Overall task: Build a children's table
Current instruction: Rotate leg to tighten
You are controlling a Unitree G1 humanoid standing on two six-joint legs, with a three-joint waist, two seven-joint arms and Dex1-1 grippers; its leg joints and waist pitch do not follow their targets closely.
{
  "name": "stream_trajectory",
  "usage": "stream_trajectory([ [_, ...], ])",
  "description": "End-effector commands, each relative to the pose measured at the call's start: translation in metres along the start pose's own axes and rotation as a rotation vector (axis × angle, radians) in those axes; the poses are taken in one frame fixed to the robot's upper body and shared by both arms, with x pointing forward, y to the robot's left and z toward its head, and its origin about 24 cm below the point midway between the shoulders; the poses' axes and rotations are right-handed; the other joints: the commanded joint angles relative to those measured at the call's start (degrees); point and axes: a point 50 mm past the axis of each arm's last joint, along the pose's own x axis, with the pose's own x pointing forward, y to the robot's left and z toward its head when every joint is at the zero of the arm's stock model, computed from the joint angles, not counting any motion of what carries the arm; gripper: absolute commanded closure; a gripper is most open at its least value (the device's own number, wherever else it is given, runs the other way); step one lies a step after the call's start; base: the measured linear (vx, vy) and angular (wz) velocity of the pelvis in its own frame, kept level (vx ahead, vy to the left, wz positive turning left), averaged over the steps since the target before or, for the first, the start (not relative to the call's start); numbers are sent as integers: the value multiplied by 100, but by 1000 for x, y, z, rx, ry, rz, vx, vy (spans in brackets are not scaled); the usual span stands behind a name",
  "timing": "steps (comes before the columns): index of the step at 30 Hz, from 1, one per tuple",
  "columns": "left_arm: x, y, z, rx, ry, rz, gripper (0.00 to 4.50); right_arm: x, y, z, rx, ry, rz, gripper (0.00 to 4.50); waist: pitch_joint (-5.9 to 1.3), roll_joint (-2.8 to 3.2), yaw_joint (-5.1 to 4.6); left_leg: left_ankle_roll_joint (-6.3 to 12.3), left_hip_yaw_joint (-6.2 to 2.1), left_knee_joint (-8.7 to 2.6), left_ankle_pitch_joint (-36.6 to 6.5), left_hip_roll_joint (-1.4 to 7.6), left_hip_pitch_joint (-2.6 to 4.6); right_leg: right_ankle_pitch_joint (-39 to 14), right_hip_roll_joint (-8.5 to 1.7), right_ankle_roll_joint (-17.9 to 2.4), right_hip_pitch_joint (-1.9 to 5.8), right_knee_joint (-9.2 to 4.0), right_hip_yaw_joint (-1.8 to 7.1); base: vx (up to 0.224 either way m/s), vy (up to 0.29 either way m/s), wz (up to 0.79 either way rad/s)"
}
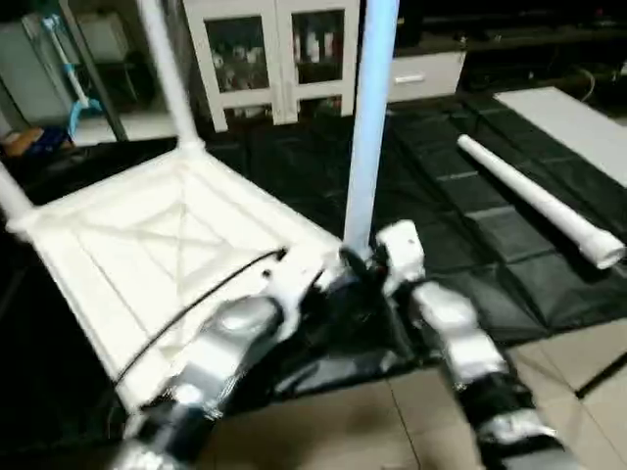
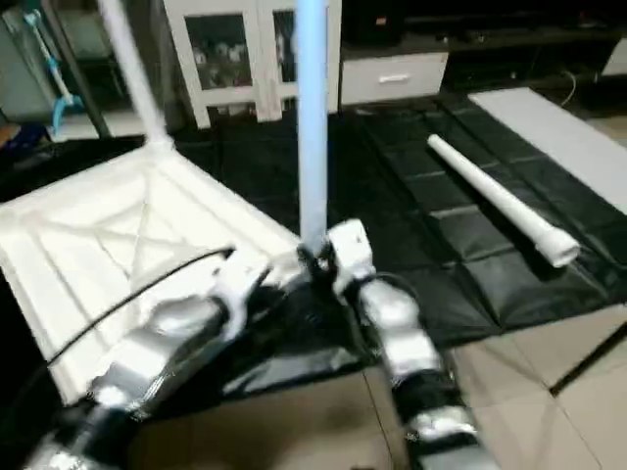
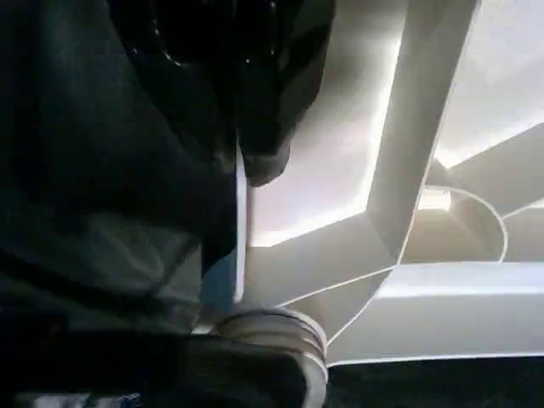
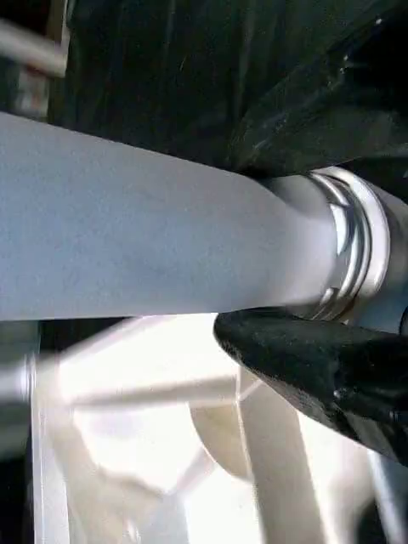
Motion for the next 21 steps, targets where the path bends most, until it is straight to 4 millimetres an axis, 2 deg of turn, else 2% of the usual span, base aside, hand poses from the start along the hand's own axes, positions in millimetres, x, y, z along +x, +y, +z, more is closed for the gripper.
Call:
stream_trajectory([
  [1, 3, 8, 0, 1, 8, 62, 450, -3, 4, -18, 41, 82, -34, 244, -208, 1, -74, -159, -212, -568, -3664, 192, 164, -3573, -179, -375, 71, -550, -57, 0, 0, 0],
  [3, 3, 8, 2, 3, 5, 68, 450, 0, 16, -14, 52, 49, 30, 244, -200, -4, -100, -187, -236, -595, -3868, 197, 168, -3506, -182, -365, 83, -556, -81, 0, 0, 0],
  [4, 3, 9, 2, 3, 4, 71, 450, 1, 19, -12, 47, 38, 47, 244, -188, -11, -102, -200, -229, -596, -3971, 192, 192, -3531, -179, -353, 59, -574, -86, 0, 0, 0],
  [6, 3, 11, 2, 5, 6, 75, 450, 2, 22, -8, 46, 6, 61, 244, -188, -23, -107, -178, -221, -575, -3951, 176, 198, -3646, -213, -327, 57, -593, -105, 0, 0, 0],
  [8, 1, 12, 0, 12, 6, 67, 450, 0, 22, -2, 41, -34, 82, 244, -172, -8, -113, -171, -221, -580, -4006, 185, 202, -3747, -245, -258, 68, -618, -173, 0, 0, 0],
  [9, -1, 12, -1, 24, 3, 51, 450, -1, 20, 2, 41, -65, 94, 190, -175, -5, -113, -189, -237, -594, -4048, 194, 203, -3727, -259, -231, 87, -620, -192, 0, 0, 0],
  [12, -7, 11, -6, 46, 2, -7, 450, -4, 10, 13, 48, -124, 96, 175, -179, -11, -103, -147, -232, -612, -3880, 203, 153, -3575, -294, -301, 110, -596, -149, 0, 0, 0],
  [13, -10, 11, -9, 53, 7, -37, 450, -5, 3, 18, 43, -142, 91, 168, -193, -12, -105, -160, -249, -624, -3786, 214, 116, -3506, -310, -325, 148, -556, -129, 0, 0, 0],
  [14, -10, 11, -9, 53, 7, -37, 450, -5, 3, 18, 43, -142, 91, 156, -193, -12, -105, -160, -249, -624, -3786, 214, 116, -3506, -310, -325, 148, -556, -129, 0, 0, 0],
  [15, -13, 10, -12, 69, 9, -70, 450, -7, -2, 23, 36, -158, 91, 143, -190, -8, -130, -151, -261, -644, -3653, 220, 49, -3387, -324, -389, 180, -514, -113, 0, 0, 0],
  [17, -21, 6, -19, 96, 18, -153, 450, -12, -14, 31, -4, -174, 133, 130, -210, -8, -121, -123, -248, -625, -3563, 234, 74, -3222, -332, -501, 147, -499, -66, 0, 0, 0],
  [18, -31, 5, -27, 113, 36, -222, 450, -19, -25, 36, -18, -164, 205, 114, -220, -12, -108, -68, -205, -608, -3475, 233, 85, -3045, -316, -641, 119, -482, -27, 0, 0, 0],
  [19, -33, 5, -28, 115, 38, -233, 450, -20, -26, 36, -24, -159, 218, 104, -225, -13, -92, -36, -197, -600, -3396, 235, 82, -2947, -319, -701, 123, -467, -14, 0, 0, 0],
  [21, -40, 3, -33, 125, 45, -291, 450, -27, -35, 36, -79, -122, 296, 98, -203, -15, -44, 7, -156, -595, -3304, 244, 88, -2841, -288, -798, 93, -447, 14, 0, 0, 0],
])
